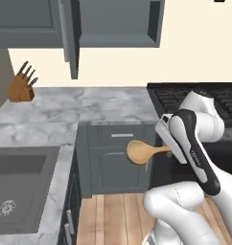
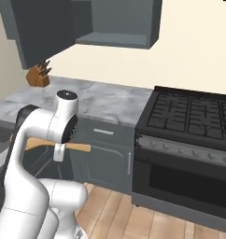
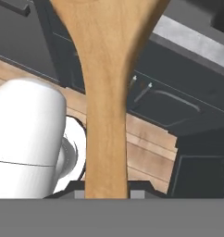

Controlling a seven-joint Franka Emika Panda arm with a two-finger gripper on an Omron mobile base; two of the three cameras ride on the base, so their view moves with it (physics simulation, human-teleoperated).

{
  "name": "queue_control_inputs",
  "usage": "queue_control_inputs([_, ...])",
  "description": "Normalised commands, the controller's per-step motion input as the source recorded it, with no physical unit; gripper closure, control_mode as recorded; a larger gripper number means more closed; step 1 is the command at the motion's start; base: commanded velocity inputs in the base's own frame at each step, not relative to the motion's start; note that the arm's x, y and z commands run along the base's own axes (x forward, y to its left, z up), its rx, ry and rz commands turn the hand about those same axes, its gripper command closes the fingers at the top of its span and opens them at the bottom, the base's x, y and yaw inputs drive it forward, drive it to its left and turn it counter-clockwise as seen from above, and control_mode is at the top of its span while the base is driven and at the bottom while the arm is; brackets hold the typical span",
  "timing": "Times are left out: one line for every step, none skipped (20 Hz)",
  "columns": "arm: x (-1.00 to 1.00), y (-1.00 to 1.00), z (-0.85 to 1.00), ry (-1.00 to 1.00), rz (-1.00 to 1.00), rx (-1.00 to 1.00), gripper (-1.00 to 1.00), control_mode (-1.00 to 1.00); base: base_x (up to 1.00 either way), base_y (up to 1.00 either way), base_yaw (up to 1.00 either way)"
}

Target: Organize the utensils by type. Pick up the wooden spoons from the counter and place them in the open cabinet. Then pick up the metallic utensils from the counter and place them in the open drawer.

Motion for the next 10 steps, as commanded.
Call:
queue_control_inputs([0.0,0.0,0.0,0.0,0.0,0.0,1.0,1.0,0.96,0.1,-0.06])
queue_control_inputs([0.0,0.0,0.0,0.0,0.0,0.0,1.0,1.0,0.97,0.08,-0.06])
queue_control_inputs([0.0,0.0,0.0,0.0,0.0,0.0,1.0,1.0,0.98,0.07,-0.06])
queue_control_inputs([0.0,0.0,0.0,0.0,0.0,0.0,1.0,1.0,0.96,0.1,-0.05])
queue_control_inputs([0.0,0.0,0.0,0.0,0.0,0.0,1.0,1.0,0.92,0.24,-0.04])
queue_control_inputs([0.0,0.0,0.0,0.0,0.0,0.0,1.0,1.0,0.84,0.41,0.0])
queue_control_inputs([0.0,0.0,0.0,0.0,0.0,0.0,1.0,1.0,0.82,0.47,0.0])
queue_control_inputs([0.0,0.0,0.0,0.0,0.0,0.0,1.0,1.0,0.73,0.56,0.0])
queue_control_inputs([0.0,0.0,0.0,0.0,0.0,0.0,1.0,1.0,0.72,0.59,-0.01])
queue_control_inputs([0.0,0.0,0.0,0.0,0.0,0.0,1.0,1.0,0.7,0.59,-0.02])
